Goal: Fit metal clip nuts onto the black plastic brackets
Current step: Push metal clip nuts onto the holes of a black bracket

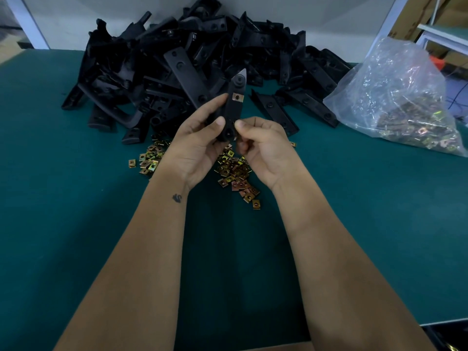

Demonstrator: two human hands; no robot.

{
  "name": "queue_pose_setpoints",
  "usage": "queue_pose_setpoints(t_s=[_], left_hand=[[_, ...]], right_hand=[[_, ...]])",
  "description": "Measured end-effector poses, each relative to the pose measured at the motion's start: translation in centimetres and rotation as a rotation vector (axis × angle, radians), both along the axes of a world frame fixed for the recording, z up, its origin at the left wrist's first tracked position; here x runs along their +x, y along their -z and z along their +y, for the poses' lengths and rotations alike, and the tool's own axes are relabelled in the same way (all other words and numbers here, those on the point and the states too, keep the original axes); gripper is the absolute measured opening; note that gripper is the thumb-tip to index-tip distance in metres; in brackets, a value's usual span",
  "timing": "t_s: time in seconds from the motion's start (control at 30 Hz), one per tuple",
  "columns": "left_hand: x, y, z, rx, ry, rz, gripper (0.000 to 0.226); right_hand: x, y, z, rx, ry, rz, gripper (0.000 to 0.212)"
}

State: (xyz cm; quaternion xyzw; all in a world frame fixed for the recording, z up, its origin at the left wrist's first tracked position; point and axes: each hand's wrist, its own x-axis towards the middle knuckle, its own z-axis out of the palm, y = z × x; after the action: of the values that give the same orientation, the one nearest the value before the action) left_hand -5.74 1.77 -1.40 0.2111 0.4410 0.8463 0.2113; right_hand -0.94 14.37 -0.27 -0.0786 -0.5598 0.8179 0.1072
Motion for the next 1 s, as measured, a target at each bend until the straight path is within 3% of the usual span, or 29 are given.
queue_pose_setpoints(t_s=[0.27, 0.53, 1.0], left_hand=[[0.3, -0.2, 0.3, 0.032, -0.032, 0.005, 0.038], [0.4, -0.4, -0.1, -0.045, 0.051, 0.017, 0.042], [0.1, 0.0, 0.1, -0.058, 0.055, 0.044, 0.043]], right_hand=[[-0.1, 0.2, -0.4, -0.163, -0.015, 0.004, 0.034], [0.3, 0.1, 0.8, 0.005, -0.088, -0.045, 0.034], [0.2, 0.2, 0.4, -0.044, -0.082, -0.052, 0.042]])
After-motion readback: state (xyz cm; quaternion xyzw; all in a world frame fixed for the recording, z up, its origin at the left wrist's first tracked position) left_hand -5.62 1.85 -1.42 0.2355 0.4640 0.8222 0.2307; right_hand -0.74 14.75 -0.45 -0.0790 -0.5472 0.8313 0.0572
